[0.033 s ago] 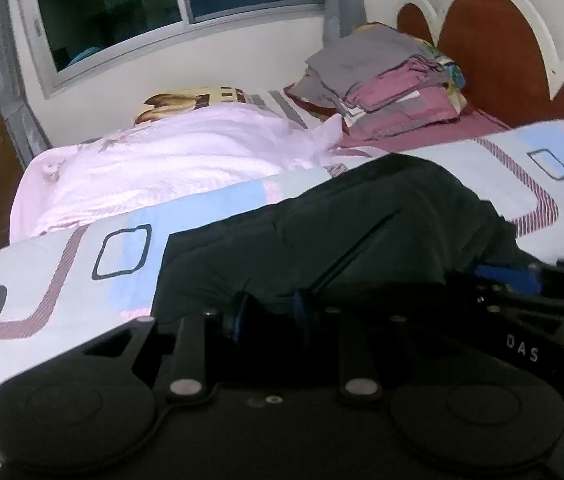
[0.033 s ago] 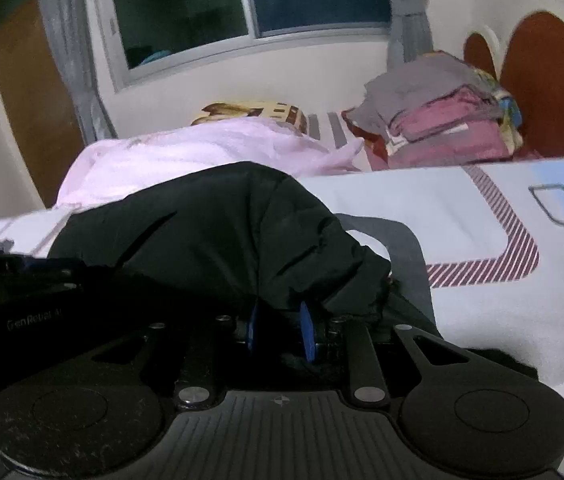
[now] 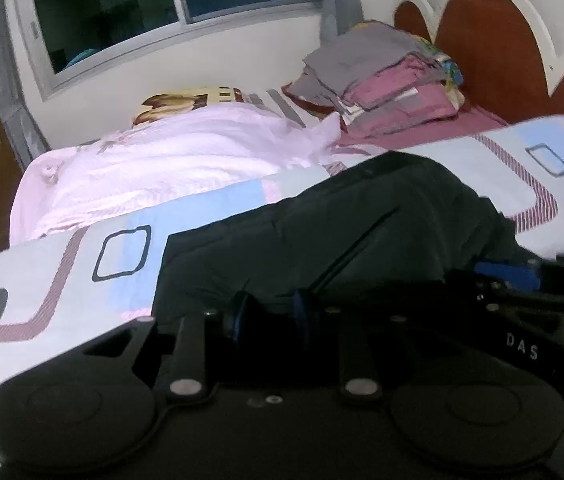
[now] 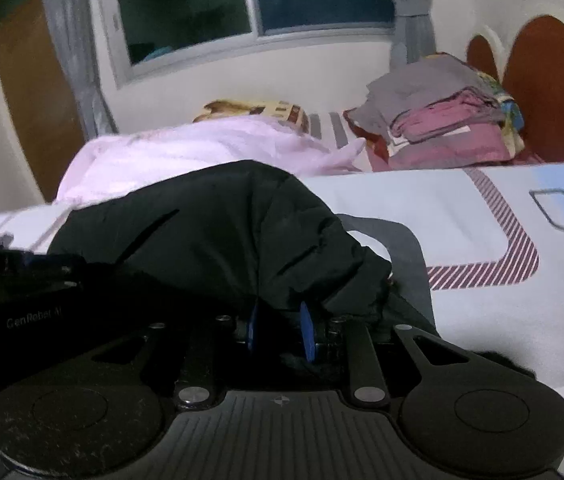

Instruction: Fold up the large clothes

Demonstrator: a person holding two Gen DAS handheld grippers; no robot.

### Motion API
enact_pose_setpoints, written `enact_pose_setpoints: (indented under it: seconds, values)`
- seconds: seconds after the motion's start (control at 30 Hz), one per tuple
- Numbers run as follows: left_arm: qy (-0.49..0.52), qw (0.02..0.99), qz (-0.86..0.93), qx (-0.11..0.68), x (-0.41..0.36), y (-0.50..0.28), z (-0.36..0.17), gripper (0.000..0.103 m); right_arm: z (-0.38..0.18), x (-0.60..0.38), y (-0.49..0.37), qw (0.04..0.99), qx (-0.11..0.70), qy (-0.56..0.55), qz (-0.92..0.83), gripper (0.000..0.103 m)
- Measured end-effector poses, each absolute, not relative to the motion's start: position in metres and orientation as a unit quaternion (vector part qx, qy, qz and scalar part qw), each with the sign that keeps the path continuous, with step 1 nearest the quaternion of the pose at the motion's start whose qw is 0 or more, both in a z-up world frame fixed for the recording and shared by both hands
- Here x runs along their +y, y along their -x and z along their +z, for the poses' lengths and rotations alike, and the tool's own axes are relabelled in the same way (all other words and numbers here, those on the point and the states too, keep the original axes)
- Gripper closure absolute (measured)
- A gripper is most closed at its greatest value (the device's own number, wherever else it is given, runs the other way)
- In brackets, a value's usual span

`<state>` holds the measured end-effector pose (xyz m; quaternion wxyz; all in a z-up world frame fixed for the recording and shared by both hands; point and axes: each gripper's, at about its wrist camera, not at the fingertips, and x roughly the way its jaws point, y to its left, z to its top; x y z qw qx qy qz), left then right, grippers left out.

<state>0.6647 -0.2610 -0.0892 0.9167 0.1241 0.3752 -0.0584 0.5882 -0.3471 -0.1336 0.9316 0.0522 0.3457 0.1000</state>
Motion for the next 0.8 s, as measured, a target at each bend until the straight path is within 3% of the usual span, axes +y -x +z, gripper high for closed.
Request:
enact_pose_setpoints:
  seconds: [0.13, 0.4, 0.8]
  values:
    - [-0.141, 0.908, -0.088, 0.386, -0.256, -0.656, -0.064, 0.081, -0.112, -0.346, -0.588, 0.92, 0.374, -0.015, 0.119, 0.082]
    - [-0.096, 0.908, -0.124, 0.388, -0.224, -0.58, -0.023, 0.08, -0.066, -0.357, -0.507, 0.92, 0.351, -0.07, 0.159, 0.082]
    - [-0.121, 0.909, -0.093, 0.387, -0.239, -0.563, -0.066, 0.08, -0.12, -0.327, -0.498, 0.918, 0.372, -0.053, 0.126, 0.083]
